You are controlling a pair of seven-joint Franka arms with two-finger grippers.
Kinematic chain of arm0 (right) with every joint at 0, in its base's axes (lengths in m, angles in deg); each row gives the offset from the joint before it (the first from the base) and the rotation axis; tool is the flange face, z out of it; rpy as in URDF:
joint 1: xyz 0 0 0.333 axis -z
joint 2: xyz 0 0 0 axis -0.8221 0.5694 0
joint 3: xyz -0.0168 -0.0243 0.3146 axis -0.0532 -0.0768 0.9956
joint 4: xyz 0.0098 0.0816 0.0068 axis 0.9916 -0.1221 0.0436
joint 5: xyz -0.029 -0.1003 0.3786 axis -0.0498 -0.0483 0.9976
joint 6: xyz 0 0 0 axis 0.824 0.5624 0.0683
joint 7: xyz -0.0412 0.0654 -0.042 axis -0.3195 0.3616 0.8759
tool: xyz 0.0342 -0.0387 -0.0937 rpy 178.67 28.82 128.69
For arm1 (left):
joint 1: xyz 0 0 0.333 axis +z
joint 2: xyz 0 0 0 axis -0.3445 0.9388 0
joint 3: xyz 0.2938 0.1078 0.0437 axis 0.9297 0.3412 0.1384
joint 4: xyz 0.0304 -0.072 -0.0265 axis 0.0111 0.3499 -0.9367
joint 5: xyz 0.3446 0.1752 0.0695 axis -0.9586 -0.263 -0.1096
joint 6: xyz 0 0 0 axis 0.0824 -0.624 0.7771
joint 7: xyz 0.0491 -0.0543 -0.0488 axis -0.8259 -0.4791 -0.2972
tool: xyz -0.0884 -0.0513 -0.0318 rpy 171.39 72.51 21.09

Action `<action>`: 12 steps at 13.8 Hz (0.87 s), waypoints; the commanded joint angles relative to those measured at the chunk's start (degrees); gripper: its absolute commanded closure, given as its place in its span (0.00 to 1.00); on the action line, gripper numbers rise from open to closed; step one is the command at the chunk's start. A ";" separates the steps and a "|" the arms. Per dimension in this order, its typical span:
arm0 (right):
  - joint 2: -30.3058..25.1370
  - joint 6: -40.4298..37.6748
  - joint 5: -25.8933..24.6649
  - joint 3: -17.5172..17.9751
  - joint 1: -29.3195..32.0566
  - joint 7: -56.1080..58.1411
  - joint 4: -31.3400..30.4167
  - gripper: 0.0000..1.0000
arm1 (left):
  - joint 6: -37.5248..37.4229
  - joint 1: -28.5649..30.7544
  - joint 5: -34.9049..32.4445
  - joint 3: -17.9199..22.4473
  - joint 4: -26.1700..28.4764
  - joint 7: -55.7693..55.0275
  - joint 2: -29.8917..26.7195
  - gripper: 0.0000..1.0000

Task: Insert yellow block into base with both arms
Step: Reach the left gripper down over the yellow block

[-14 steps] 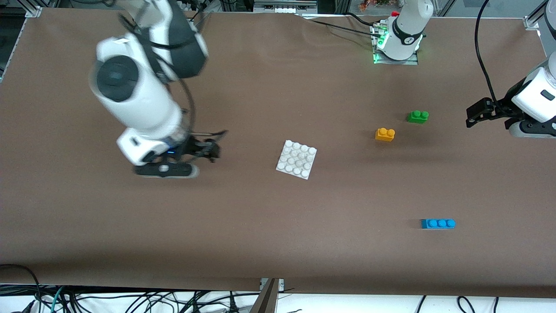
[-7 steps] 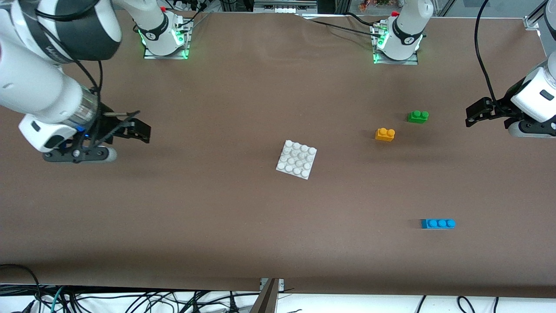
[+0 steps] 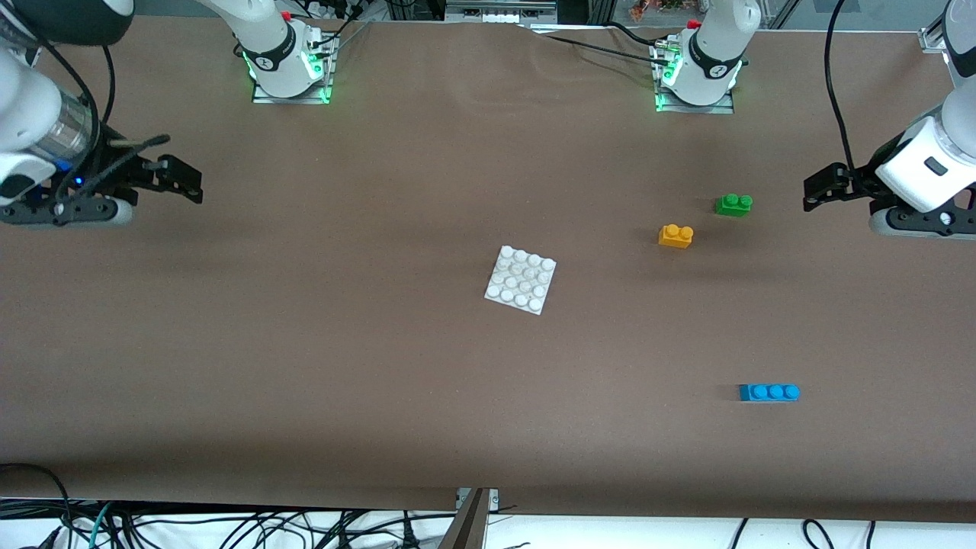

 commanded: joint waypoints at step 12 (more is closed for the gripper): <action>-3.73 2.85 -3.24 3.53 2.66 0.31 -3.54 0.00 | 19.57 0.13 2.37 -6.40 22.85 -1.41 1.27 0.00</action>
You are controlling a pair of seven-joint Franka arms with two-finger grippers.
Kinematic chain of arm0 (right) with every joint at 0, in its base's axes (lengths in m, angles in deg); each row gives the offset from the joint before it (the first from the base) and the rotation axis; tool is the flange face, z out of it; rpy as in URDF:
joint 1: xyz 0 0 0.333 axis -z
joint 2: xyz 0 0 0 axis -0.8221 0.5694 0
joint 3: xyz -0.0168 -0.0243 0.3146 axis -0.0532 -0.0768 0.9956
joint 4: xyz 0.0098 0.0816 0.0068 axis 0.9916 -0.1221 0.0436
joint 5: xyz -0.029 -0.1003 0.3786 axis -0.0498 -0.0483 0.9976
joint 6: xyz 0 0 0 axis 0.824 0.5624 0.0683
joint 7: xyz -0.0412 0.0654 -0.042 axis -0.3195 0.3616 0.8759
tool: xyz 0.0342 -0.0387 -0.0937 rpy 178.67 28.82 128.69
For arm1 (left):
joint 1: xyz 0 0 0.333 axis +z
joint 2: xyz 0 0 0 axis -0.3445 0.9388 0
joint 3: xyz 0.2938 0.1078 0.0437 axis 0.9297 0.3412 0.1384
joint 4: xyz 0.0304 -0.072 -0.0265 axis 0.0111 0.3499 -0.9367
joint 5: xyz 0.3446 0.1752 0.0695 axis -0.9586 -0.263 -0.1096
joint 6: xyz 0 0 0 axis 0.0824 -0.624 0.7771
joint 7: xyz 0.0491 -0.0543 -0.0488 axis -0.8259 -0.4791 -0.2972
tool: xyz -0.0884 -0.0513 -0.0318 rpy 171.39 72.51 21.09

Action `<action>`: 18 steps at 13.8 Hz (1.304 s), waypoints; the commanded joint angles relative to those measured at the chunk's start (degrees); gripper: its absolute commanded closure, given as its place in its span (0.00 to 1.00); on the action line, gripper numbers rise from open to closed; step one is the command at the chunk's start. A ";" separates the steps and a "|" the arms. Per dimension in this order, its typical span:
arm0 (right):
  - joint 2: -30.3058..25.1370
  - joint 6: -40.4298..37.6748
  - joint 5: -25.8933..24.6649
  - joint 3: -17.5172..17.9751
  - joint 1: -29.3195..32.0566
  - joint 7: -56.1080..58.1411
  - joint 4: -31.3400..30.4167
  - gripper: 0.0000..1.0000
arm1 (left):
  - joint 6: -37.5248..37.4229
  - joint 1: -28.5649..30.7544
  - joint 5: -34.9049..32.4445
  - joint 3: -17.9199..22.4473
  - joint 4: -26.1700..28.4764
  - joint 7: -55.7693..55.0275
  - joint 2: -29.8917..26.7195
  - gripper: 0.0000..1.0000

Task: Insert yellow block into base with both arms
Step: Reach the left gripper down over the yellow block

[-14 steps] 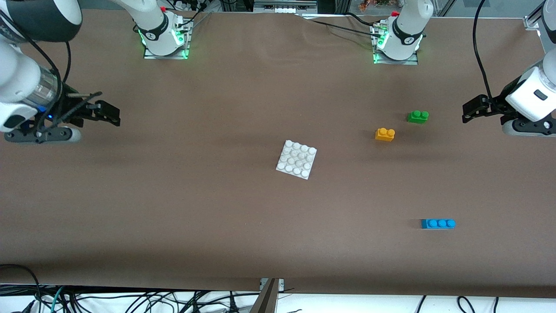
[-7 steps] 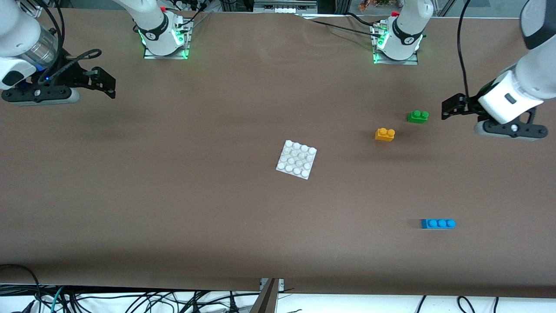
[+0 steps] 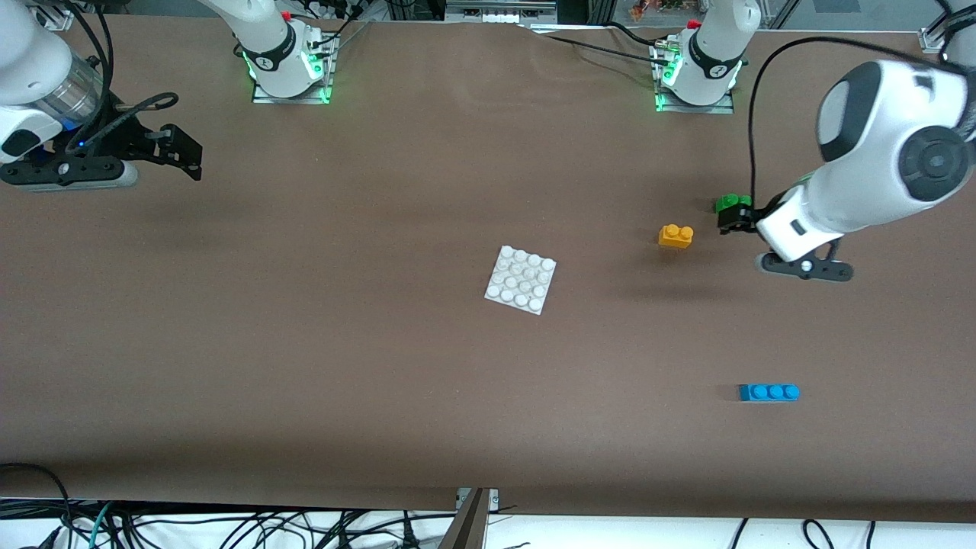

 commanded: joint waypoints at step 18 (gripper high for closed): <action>1.46 -0.45 -0.18 -0.38 0.98 -1.98 4.00 0.00 | 48.40 0.28 0.73 -3.11 35.85 0.39 3.64 0.00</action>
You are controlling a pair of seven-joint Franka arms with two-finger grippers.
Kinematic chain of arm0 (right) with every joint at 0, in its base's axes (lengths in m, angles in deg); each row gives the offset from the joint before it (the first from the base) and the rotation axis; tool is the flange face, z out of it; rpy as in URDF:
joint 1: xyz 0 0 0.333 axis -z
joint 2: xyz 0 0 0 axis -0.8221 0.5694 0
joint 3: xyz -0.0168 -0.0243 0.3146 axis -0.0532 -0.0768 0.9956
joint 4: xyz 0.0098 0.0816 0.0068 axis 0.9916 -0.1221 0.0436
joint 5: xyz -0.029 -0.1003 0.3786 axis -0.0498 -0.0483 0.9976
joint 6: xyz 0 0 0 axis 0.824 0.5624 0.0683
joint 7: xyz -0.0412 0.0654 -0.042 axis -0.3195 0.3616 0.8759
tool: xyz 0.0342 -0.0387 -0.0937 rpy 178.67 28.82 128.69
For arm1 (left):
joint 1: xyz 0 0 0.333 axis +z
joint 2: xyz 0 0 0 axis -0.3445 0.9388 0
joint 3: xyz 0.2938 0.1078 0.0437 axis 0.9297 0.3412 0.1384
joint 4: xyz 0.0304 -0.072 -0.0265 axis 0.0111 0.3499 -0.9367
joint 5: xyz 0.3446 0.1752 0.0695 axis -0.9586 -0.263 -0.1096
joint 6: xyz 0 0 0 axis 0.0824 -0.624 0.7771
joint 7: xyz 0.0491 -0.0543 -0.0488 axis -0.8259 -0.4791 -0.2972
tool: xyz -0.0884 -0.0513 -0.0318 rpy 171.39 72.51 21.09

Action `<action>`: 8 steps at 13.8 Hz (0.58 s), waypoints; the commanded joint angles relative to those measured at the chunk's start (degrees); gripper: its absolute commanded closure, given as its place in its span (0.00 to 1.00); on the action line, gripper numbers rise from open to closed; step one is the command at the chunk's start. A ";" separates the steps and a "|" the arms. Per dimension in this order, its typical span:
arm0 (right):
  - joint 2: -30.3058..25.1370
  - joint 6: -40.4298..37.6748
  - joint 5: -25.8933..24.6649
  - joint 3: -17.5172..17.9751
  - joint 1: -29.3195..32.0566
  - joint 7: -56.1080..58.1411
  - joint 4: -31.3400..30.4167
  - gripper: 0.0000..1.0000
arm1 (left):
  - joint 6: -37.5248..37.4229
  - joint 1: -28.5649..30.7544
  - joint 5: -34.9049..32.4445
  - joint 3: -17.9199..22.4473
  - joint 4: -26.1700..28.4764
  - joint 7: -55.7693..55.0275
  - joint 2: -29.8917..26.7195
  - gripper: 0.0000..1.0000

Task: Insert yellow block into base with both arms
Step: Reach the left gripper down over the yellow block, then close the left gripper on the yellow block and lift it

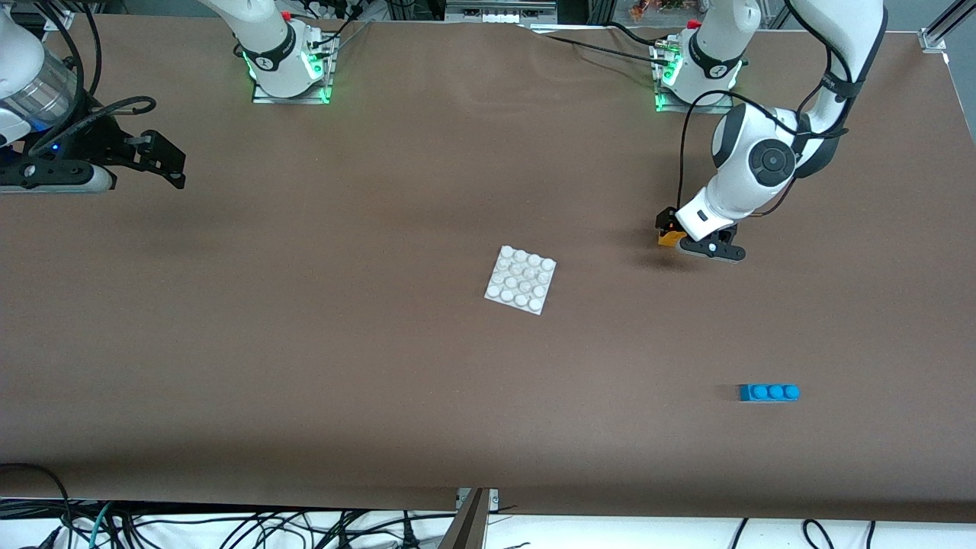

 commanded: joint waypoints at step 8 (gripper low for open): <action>0.73 -0.55 0.16 0.19 0.71 -0.05 1.02 0.00 | 4.99 -0.20 -1.54 -0.43 1.34 0.75 3.63 0.02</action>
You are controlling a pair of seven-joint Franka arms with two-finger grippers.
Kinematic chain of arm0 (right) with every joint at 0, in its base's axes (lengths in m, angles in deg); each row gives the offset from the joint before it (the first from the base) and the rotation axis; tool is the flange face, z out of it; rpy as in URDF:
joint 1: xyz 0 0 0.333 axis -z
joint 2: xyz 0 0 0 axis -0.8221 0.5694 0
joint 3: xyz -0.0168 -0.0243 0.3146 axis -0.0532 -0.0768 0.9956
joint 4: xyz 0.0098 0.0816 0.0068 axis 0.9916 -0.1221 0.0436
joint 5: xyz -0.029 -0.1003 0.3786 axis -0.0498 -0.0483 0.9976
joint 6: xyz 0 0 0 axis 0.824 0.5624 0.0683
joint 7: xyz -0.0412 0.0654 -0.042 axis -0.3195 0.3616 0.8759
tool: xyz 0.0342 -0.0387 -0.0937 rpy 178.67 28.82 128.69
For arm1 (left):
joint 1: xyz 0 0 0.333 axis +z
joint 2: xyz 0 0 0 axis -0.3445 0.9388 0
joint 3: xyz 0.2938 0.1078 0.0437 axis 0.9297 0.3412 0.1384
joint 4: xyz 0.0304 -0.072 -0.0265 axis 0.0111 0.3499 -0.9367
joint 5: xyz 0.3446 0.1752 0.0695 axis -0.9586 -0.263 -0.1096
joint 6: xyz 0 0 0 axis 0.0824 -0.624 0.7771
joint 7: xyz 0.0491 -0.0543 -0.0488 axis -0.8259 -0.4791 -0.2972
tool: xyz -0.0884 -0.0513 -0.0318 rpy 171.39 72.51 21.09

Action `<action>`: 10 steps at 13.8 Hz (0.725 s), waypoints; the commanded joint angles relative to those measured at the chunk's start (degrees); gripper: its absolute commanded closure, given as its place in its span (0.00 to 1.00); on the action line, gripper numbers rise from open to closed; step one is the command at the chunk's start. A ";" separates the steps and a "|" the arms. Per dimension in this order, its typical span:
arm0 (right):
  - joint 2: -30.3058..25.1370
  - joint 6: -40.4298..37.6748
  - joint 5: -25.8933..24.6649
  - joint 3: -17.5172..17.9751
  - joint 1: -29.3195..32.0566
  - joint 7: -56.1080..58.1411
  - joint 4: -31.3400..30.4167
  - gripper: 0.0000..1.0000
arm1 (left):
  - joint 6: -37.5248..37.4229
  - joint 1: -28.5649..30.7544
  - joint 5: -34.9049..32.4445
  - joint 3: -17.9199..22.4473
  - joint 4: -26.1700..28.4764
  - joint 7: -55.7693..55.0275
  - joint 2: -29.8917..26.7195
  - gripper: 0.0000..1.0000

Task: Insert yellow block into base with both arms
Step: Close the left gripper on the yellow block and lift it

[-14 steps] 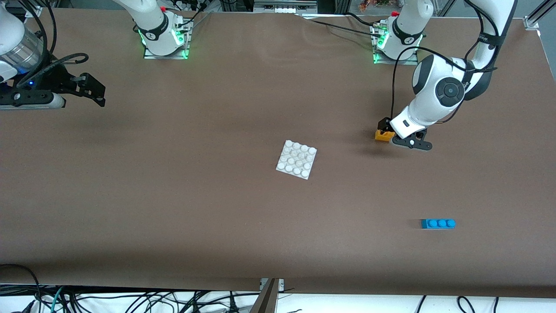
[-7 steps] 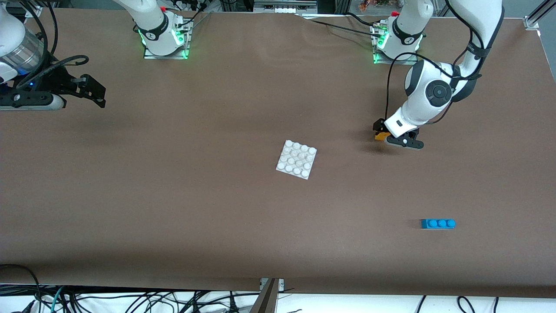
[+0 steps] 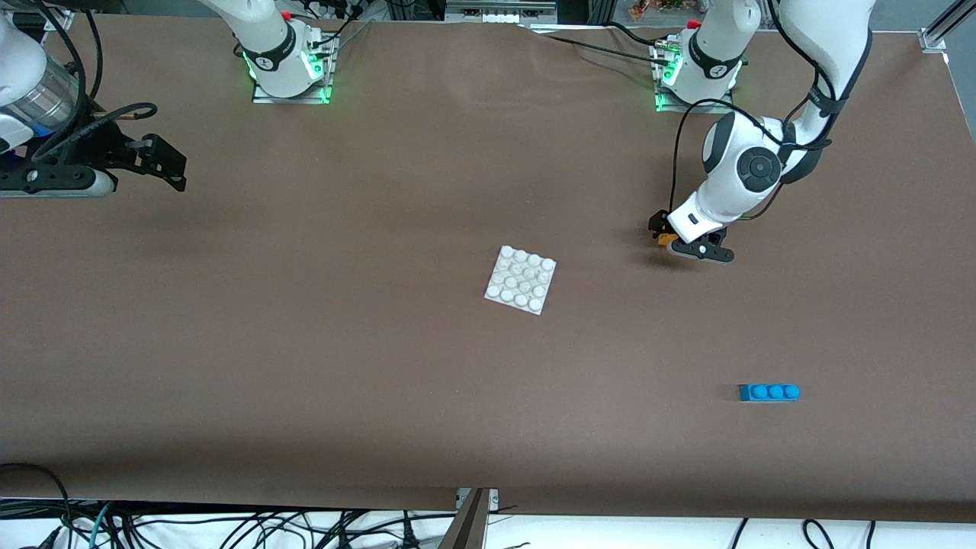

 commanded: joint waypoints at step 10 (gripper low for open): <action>0.35 -0.54 0.16 -0.21 0.64 0.13 1.02 0.00 | 0.07 -0.14 -5.79 -0.16 -0.25 0.15 -0.95 0.73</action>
